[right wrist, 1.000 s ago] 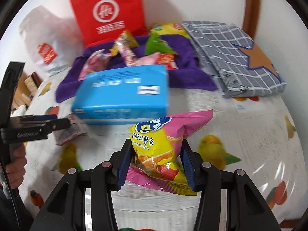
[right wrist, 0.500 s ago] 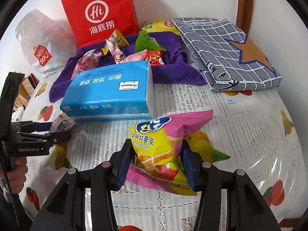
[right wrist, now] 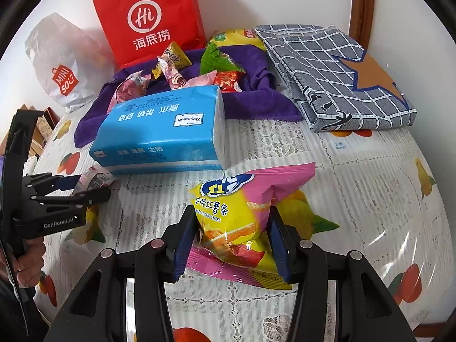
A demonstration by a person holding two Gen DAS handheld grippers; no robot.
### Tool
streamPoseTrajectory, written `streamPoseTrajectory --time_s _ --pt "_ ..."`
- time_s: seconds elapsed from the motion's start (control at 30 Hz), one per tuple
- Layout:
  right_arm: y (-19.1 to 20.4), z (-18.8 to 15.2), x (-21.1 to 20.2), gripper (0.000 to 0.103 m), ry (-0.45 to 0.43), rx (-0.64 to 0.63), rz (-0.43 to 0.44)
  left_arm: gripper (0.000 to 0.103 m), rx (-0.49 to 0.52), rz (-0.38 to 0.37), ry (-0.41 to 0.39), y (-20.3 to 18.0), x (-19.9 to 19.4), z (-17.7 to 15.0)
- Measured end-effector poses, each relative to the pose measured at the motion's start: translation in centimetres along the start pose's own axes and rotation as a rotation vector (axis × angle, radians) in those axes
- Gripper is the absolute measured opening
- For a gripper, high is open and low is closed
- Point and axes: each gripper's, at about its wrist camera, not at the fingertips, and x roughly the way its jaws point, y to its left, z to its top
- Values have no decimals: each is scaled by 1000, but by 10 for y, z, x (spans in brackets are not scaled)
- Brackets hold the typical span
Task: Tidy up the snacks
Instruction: 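Grasp the yellow-pink chip bag with the right tool while the left tool grasps the white biscuit packet, then carry the chip bag and white biscuit packet over the purple towel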
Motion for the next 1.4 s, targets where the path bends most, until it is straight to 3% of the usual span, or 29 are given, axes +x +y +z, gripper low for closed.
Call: streamPoseTrajectory --time_s 0.5,1.1,1.4 --pt "16 8 -28 49 -59 -31 16 49 -104 -98 -65 13 -57 -24" --pt "34 26 -107 49 -200 -76 -1 49 -134 -162 -216 -2 -135 -19" --pt "38 26 -126 49 -232 -96 3 49 -149 -178 -249 -4 -155 -19"
